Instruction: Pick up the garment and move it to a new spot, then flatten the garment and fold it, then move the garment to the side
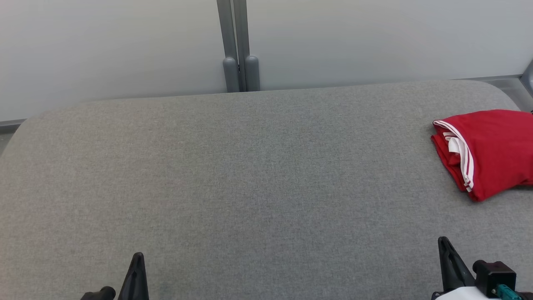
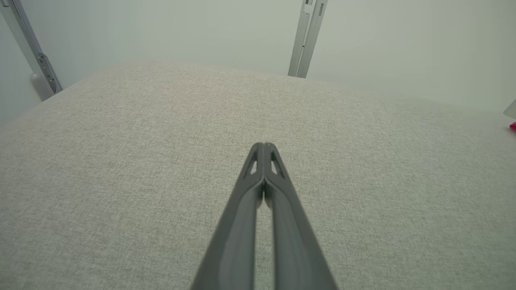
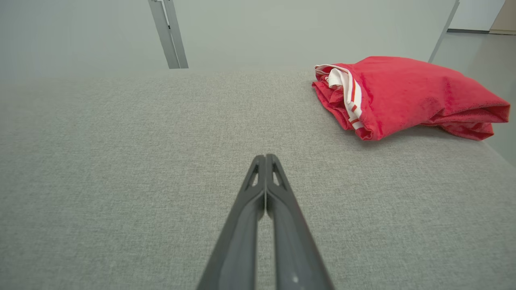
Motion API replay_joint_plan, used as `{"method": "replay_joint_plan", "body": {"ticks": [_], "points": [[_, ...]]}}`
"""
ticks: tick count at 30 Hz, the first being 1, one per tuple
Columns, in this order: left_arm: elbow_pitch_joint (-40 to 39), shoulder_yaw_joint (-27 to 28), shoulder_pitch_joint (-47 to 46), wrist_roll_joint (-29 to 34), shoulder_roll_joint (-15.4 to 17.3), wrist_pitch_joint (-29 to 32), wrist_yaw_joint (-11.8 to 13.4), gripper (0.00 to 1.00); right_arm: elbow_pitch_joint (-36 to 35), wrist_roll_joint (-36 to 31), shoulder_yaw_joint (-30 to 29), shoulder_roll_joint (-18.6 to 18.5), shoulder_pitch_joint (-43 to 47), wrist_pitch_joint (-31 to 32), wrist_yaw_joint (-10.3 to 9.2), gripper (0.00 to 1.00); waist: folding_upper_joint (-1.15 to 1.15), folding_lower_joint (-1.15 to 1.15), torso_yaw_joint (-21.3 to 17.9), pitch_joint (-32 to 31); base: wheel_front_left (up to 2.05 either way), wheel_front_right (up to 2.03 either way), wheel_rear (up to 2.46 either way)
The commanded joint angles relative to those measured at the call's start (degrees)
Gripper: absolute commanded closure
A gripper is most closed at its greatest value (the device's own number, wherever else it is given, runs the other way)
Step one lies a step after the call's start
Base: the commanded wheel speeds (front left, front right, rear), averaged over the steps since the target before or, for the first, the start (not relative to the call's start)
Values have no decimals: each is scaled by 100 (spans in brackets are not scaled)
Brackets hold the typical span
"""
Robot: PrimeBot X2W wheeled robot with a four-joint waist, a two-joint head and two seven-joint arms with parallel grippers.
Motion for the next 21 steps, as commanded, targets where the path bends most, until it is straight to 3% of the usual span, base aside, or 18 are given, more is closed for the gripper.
{"method": "replay_joint_plan", "body": {"ticks": [1, 21], "points": [[-70, 46, -125, -276, 8, 59, -32, 100, -54, 330, -35, -25, -130, 70, 0, 100, 0, 0, 0, 1, 0, 0, 0], [17, 255, -516, -2213, 17, 572, -168, 100, -42, 2582, 11, -45, -451, 545, -2, 100, 0, 0, 0, 14, 0, 0, 0]]}}
